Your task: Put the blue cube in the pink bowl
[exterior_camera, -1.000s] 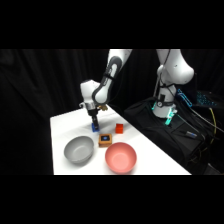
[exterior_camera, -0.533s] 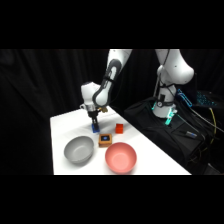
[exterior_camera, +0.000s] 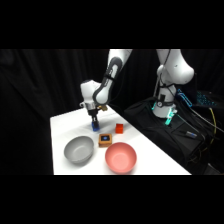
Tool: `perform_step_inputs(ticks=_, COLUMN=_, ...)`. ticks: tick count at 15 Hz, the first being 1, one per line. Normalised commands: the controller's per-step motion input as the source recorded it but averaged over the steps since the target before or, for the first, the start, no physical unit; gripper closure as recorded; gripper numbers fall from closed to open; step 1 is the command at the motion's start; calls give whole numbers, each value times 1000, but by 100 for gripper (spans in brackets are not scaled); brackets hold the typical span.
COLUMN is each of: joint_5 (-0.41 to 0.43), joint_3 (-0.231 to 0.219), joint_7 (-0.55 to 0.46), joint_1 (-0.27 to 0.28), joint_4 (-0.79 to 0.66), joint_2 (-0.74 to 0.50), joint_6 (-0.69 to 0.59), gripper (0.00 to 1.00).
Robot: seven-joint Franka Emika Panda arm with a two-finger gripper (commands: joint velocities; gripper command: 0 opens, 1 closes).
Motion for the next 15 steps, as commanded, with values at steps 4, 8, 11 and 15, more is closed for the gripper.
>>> perform_step_inputs(ticks=4, joint_5=-233, joint_3=-149, joint_7=198, joint_1=180, joint_4=-167, joint_2=-464, joint_6=-348, gripper=77)
perform_step_inputs(ticks=8, joint_5=-225, joint_3=-124, joint_7=182, joint_1=156, joint_4=-132, joint_2=-441, joint_6=-316, gripper=77)
perform_step_inputs(ticks=11, joint_5=-213, joint_3=-79, joint_7=178, joint_1=154, joint_4=-173, joint_2=-424, joint_6=-217, gripper=77)
perform_step_inputs(ticks=15, joint_5=-148, joint_3=6, joint_7=136, joint_1=159, joint_4=-229, joint_2=-368, joint_6=-89, gripper=77)
